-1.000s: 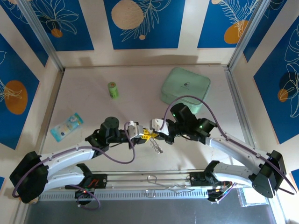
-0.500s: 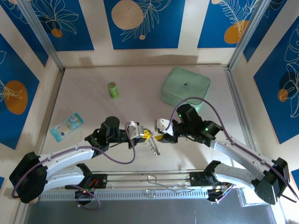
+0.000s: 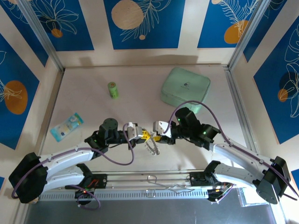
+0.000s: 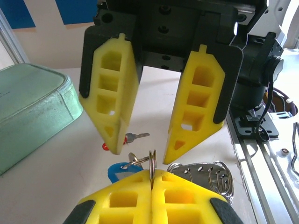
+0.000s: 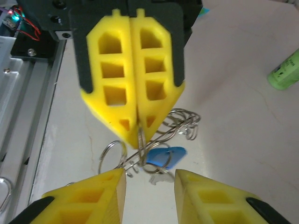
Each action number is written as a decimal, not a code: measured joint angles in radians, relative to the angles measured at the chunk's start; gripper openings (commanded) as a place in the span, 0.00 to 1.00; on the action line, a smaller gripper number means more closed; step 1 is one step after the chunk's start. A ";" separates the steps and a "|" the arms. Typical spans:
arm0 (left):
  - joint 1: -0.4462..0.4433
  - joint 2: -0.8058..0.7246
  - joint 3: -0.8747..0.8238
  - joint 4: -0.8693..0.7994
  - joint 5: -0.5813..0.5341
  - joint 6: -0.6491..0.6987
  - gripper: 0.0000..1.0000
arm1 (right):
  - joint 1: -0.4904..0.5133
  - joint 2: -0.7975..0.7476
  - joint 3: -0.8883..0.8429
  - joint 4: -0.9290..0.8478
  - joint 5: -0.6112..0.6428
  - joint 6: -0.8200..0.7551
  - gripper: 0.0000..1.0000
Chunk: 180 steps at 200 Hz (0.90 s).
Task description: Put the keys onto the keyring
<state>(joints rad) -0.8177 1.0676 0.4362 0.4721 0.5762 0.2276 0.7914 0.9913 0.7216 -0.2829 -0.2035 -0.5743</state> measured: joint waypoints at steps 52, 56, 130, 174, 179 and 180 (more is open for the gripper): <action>0.000 0.000 -0.002 0.016 0.018 -0.012 0.00 | 0.011 0.025 0.000 0.000 0.018 -0.019 0.26; 0.000 0.000 -0.002 0.016 0.019 -0.013 0.00 | 0.011 0.028 0.000 -0.003 0.018 -0.014 0.24; 0.000 -0.012 -0.028 0.082 0.018 -0.014 0.00 | 0.015 0.034 0.000 -0.032 0.021 -0.016 0.02; 0.000 -0.010 -0.056 0.172 0.018 -0.040 0.00 | 0.029 0.060 0.000 -0.021 0.021 -0.008 0.03; 0.000 -0.010 -0.056 0.175 0.017 -0.040 0.00 | 0.032 0.062 0.000 -0.019 0.021 -0.007 0.04; 0.000 -0.010 -0.056 0.175 0.017 -0.040 0.00 | 0.032 0.062 0.000 -0.018 0.022 -0.006 0.04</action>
<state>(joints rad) -0.8177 1.0576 0.3798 0.6476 0.5934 0.1879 0.8234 1.0531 0.7216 -0.3012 -0.1818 -0.5808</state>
